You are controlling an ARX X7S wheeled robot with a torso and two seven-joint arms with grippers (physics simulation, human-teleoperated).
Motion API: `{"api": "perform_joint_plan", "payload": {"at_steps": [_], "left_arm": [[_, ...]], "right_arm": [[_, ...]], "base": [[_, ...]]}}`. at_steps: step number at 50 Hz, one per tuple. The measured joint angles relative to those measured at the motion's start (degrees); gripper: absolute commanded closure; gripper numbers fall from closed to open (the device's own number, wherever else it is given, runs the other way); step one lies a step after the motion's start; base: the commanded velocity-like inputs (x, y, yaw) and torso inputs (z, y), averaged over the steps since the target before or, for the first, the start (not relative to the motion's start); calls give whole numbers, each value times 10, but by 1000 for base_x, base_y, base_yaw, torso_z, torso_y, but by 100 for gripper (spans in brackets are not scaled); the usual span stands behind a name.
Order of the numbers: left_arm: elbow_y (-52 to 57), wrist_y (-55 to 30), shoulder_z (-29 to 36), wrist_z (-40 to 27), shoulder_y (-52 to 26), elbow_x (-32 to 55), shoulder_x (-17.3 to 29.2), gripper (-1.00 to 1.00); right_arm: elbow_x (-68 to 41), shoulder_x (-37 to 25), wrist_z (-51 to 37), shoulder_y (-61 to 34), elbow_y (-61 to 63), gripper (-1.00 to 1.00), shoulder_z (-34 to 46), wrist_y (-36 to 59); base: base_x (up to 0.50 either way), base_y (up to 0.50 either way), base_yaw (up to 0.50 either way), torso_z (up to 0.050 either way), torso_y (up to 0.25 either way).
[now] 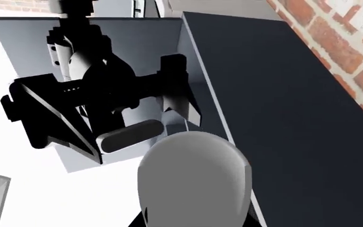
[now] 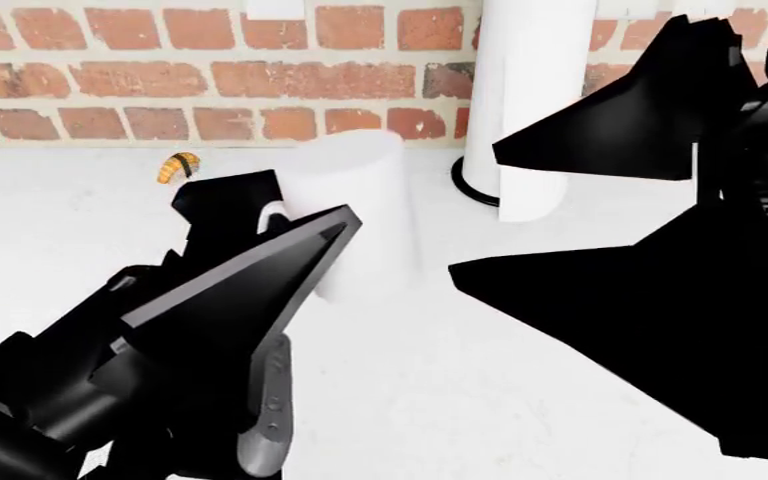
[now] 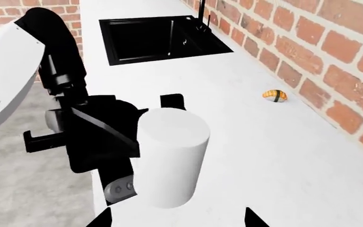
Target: A wet mug is on the counter and needs to be dried. Pick it up and place it upside down in the open cabinet.
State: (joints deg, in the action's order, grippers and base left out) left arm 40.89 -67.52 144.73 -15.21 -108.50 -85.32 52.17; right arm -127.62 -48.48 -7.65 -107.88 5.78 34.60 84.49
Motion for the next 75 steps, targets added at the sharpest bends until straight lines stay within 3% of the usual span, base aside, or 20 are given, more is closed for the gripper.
{"api": "perform_joint_plan", "payload": {"at_steps": [26, 50, 51, 74, 75], "left_arm": [[-7, -14, -24, 15, 55, -35, -36, 100], [-1, -17, -59, 24, 57, -26, -55, 100], [-1, -17, -60, 25, 58, -27, -56, 100], [-9, -19, -86, 12, 73, -20, -54, 100], [-9, -19, -86, 12, 73, -20, -54, -100]], "right_arm": [[63, 22, 56, 69, 20, -100, -34, -33], [76, 34, 81, 126, 53, -100, -33, -54], [78, 34, 83, 127, 54, 100, -33, -55], [96, 36, 93, 131, 67, 100, -39, -76], [96, 36, 93, 131, 67, 100, -39, -77]], "base": [[0, 0, 0, 0, 0], [0, 0, 0, 0, 0], [0, 0, 0, 0, 0], [0, 0, 0, 0, 0], [0, 0, 0, 0, 0]]}}
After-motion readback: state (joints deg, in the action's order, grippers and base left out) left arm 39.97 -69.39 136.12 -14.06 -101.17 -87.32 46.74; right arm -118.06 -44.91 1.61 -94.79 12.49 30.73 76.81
